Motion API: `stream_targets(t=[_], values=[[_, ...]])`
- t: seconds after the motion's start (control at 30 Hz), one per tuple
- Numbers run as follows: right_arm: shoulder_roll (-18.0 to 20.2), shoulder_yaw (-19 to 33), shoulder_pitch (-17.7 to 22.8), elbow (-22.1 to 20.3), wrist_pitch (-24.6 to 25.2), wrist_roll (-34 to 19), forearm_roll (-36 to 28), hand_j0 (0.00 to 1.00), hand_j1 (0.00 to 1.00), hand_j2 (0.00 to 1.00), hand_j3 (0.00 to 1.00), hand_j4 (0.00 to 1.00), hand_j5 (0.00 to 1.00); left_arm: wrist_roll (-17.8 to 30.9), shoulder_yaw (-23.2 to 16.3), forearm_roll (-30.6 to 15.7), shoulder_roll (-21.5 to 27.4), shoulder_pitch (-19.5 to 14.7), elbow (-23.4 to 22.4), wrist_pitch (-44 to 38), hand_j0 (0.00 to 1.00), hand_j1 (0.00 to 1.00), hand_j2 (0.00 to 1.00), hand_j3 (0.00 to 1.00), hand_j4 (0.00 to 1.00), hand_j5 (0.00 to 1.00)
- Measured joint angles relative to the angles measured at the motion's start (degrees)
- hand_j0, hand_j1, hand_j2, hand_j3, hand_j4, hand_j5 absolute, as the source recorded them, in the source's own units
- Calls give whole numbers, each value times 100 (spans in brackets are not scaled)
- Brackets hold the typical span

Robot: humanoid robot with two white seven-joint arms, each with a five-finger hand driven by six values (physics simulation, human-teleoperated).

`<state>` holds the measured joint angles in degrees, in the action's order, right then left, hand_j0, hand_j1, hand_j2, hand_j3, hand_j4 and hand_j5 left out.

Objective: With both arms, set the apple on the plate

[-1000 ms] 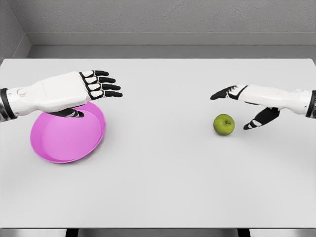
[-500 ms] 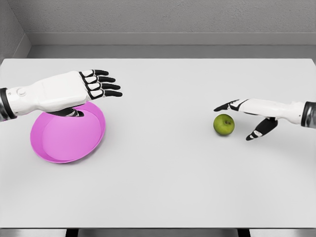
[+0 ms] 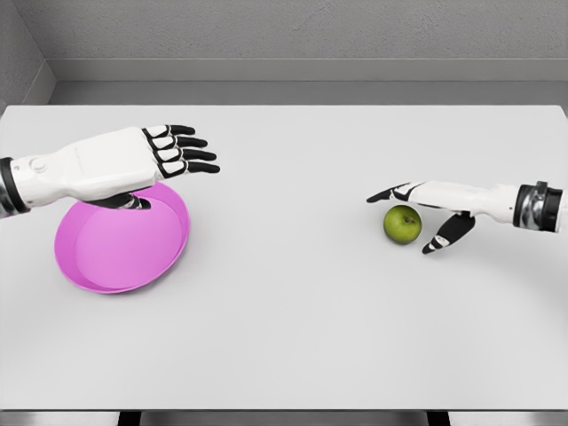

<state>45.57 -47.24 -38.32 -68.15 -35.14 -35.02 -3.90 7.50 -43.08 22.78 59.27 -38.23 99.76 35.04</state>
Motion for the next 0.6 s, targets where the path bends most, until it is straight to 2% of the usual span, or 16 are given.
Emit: stream_targets(t=[0.43, 0.5, 0.57, 0.6], values=[[-94, -9, -53, 234, 0, 0, 79, 100, 100, 100, 100, 100, 100, 0, 5, 0, 0, 9, -7, 0, 100, 100, 100, 100, 100, 100], [-95, -6, -53, 243, 0, 0, 80, 90, 90, 90, 90, 90, 90, 0, 5, 0, 0, 9, -8, 0, 100, 100, 100, 100, 100, 100], [-96, -3, -53, 248, 0, 0, 80, 84, 84, 84, 84, 84, 84, 0, 5, 0, 0, 9, -8, 0, 100, 100, 100, 100, 100, 100], [-96, -2, -61, 249, 0, 0, 80, 74, 74, 74, 74, 74, 74, 0, 5, 0, 0, 9, -8, 0, 100, 100, 100, 100, 100, 100]])
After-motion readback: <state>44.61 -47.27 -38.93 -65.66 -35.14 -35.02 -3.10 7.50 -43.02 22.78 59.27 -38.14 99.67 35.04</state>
